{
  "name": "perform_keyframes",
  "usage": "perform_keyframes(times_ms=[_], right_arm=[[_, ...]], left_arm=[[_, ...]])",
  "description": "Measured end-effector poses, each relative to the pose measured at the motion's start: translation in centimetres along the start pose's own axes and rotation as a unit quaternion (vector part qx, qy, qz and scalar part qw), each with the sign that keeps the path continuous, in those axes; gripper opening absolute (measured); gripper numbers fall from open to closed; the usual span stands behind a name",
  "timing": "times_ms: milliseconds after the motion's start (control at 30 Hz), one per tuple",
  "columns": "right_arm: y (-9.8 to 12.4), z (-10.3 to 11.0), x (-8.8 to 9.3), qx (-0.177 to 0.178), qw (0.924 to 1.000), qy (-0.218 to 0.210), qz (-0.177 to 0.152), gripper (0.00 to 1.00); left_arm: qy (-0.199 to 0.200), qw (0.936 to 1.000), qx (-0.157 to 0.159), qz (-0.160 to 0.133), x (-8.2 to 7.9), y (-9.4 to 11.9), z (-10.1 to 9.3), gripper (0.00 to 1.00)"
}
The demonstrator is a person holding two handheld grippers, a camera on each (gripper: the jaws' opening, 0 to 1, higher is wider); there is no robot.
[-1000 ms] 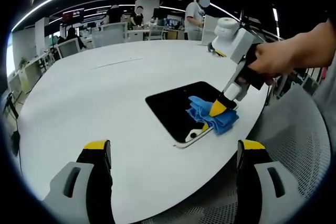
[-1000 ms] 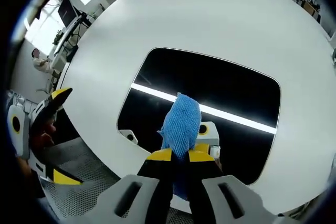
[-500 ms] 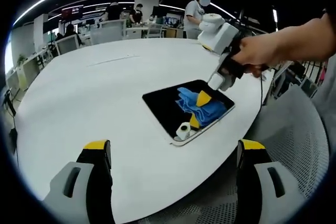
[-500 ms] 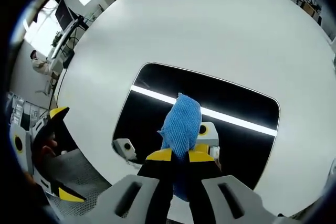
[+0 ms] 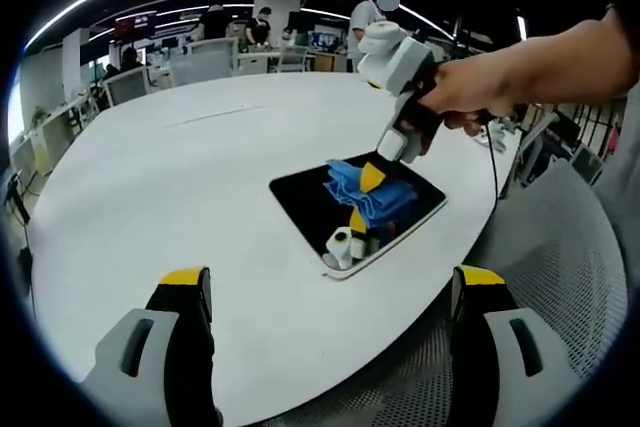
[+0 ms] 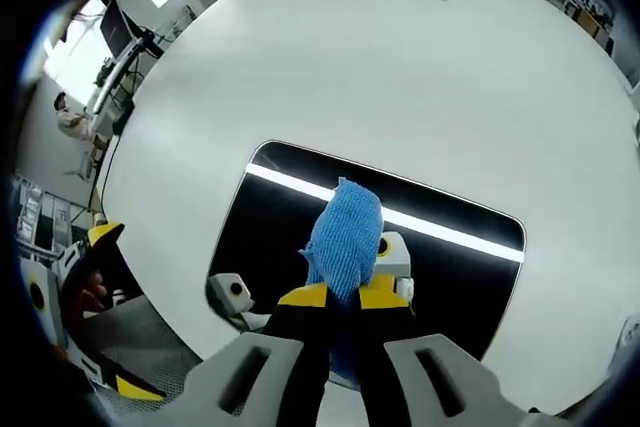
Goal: Wipe the mirror surface with the cleaning cloth until all visible marks leave the cleaned area.
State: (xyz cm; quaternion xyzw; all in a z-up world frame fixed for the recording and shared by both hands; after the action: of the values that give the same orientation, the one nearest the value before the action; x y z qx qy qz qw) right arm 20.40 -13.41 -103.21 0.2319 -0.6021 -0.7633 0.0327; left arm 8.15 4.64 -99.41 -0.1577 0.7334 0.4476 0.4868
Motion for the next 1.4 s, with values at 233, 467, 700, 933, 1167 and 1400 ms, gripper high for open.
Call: perform_keyframes(times_ms=[233, 467, 700, 933, 1167, 1400], right_arm=[[0.1, -0.2, -0.8, 0.006, 1.0, 0.005, 0.001, 0.03], [-0.1, -0.5, -1.8, 0.01, 0.9999, 0.005, -0.001, 0.03], [-0.3, -0.8, -2.7, 0.018, 0.9998, 0.0, -0.006, 0.03], [-0.9, -1.2, -3.7, 0.022, 0.9997, 0.007, -0.007, 0.03], [-0.8, -1.2, -3.8, 0.022, 0.9997, 0.005, -0.005, 0.03], [-1.1, -1.4, -3.9, 0.019, 0.9998, -0.003, -0.01, 0.03]], left_arm=[[0.003, 1.0, -0.005, -0.005, -0.1, 0.1, 0.1, 0.99], [0.002, 1.0, -0.001, -0.005, -0.1, 0.1, -0.1, 0.99], [-0.001, 1.0, 0.001, -0.003, -0.1, 0.1, -0.1, 0.99], [0.002, 1.0, -0.002, -0.004, -0.1, 0.2, 0.0, 0.99], [0.001, 1.0, -0.002, -0.006, -0.1, 0.2, 0.1, 0.99], [-0.001, 1.0, 0.001, -0.005, -0.1, 0.1, 0.0, 0.99]])
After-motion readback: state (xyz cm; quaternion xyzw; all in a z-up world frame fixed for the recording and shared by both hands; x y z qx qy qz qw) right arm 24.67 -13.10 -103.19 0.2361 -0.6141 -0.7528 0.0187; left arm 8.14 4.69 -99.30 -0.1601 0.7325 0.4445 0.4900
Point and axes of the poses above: the point that each gripper's makers call its tool centre point, and the gripper's own axes: y roughly backward along the fingers, z roughly to its left, x roughly out of its underside, the point moved 6 cm from there along y, roughly backward along the fingers, and after that the axes turned 3 degrees about -z, right-handed, at the moved point
